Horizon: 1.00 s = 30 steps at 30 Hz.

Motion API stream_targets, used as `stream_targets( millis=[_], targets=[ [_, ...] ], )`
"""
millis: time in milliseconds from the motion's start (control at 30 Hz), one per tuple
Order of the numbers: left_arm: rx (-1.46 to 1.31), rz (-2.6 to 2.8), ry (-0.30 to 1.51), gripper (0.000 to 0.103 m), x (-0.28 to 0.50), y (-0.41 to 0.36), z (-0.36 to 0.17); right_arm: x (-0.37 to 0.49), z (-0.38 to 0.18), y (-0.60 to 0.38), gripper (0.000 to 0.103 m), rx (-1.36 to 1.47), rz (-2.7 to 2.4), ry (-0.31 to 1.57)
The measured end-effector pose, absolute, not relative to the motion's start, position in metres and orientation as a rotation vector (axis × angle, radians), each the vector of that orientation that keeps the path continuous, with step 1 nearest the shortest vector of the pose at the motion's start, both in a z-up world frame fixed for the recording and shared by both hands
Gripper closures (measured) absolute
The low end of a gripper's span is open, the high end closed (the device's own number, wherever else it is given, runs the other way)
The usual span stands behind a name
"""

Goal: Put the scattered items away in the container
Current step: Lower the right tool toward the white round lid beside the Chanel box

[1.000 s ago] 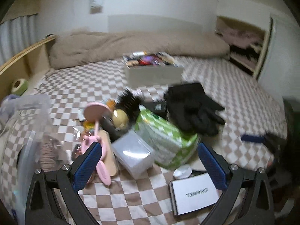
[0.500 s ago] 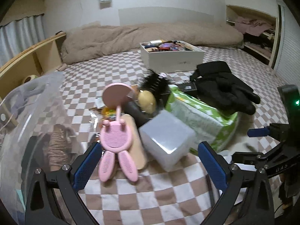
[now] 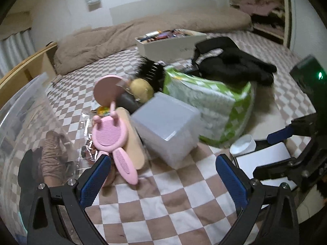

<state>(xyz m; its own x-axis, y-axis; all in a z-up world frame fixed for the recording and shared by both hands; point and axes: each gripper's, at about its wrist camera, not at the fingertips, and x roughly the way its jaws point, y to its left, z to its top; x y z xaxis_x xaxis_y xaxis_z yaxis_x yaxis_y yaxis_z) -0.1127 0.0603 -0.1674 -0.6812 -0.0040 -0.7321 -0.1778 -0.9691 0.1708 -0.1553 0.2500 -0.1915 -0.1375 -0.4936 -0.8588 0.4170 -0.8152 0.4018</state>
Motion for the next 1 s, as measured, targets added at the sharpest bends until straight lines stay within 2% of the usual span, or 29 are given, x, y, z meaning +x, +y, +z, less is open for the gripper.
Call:
stream_targets(
  millis=[133, 367, 567, 767, 867, 1000],
  targets=[
    [-1.193, 2.776, 0.424, 0.0, -0.11, 0.062, -0.17, -0.147, -0.202, 0.241, 0.0, 1.571, -1.885, -0.136],
    [-1.248, 2.787, 0.401, 0.0, -0.11, 0.045, -0.178, -0.14, -0.205, 0.233, 0.0, 1.552, -1.688, -0.26],
    [-1.276, 2.755, 0.398, 0.0, -0.106, 0.043, -0.19, -0.156, -0.187, 0.257, 0.0, 1.518, -1.846, -0.273],
    [-1.303, 2.662, 0.479, 0.0, -0.097, 0.049, -0.212, -0.173, -0.209, 0.266, 0.0, 1.636, -1.843, -0.395],
    [-1.307, 2.604, 0.469, 0.0, -0.091, 0.05, -0.22, -0.176, -0.218, 0.264, 0.0, 1.669, -1.87, -0.391],
    [-1.251, 2.53, 0.363, 0.0, -0.08, 0.054, -0.222, -0.174, -0.225, 0.255, 0.0, 1.691, -1.932, -0.321]
  ],
)
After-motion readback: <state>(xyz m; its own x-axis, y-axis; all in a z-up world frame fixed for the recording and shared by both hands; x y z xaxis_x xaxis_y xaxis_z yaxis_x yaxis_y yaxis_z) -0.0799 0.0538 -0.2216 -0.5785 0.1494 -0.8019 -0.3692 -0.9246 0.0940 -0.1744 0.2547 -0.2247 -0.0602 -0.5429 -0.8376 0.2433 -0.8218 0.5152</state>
